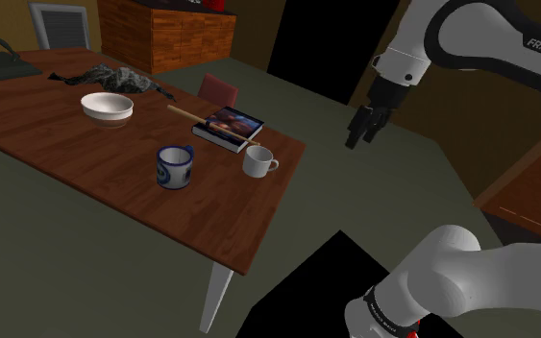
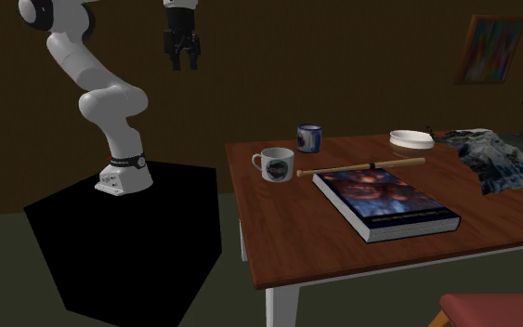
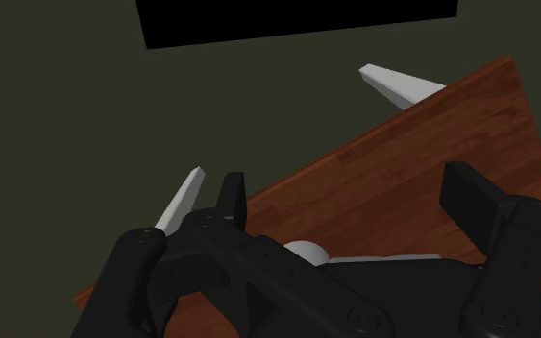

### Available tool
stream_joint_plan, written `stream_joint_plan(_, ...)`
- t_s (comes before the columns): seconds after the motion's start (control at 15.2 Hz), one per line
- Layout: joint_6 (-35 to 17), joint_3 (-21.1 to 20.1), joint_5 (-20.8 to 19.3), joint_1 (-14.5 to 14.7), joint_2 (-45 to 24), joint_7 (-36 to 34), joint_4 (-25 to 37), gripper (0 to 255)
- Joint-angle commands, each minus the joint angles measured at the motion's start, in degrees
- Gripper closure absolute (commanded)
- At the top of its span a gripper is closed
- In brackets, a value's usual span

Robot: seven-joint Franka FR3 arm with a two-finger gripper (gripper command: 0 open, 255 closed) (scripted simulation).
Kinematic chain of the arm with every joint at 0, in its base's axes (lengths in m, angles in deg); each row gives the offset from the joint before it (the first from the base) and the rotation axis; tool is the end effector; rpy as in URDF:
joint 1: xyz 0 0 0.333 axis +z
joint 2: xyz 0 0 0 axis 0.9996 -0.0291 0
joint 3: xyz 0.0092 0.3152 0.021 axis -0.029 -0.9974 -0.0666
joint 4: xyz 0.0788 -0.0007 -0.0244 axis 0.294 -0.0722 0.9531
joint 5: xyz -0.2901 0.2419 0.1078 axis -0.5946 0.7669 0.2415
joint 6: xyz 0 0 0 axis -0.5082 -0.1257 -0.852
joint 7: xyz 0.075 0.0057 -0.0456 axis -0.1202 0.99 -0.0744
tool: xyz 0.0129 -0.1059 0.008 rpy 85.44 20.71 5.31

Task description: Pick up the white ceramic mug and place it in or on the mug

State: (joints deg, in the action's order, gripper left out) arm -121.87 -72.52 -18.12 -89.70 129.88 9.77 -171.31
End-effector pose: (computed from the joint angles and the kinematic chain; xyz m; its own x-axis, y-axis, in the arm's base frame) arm 0.3069 -0.0100 0.6096 0.9990 -0.0410 -0.0204 -0.0409 -0.9992 0.0035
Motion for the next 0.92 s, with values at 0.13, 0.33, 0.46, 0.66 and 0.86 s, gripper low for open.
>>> stream_joint_plan(0.13, -3.83, -0.56, 0.2, 0.02, -2.7, -0.85, -0.88, 0)
stream_joint_plan(0.33, -9.45, -1.38, 0.38, 0.04, -7.25, -2.12, -1.57, 0)
stream_joint_plan(0.46, -13.06, -1.88, 0.41, 0.04, -10.57, -2.98, -1.62, 0)
stream_joint_plan(0.66, -18.23, -2.62, 0.32, 0.0, -15.94, -4.28, -1.07, 0)
stream_joint_plan(0.86, -23.01, -3.32, 0.04, -0.1, -21.67, -5.62, 0.24, 0)
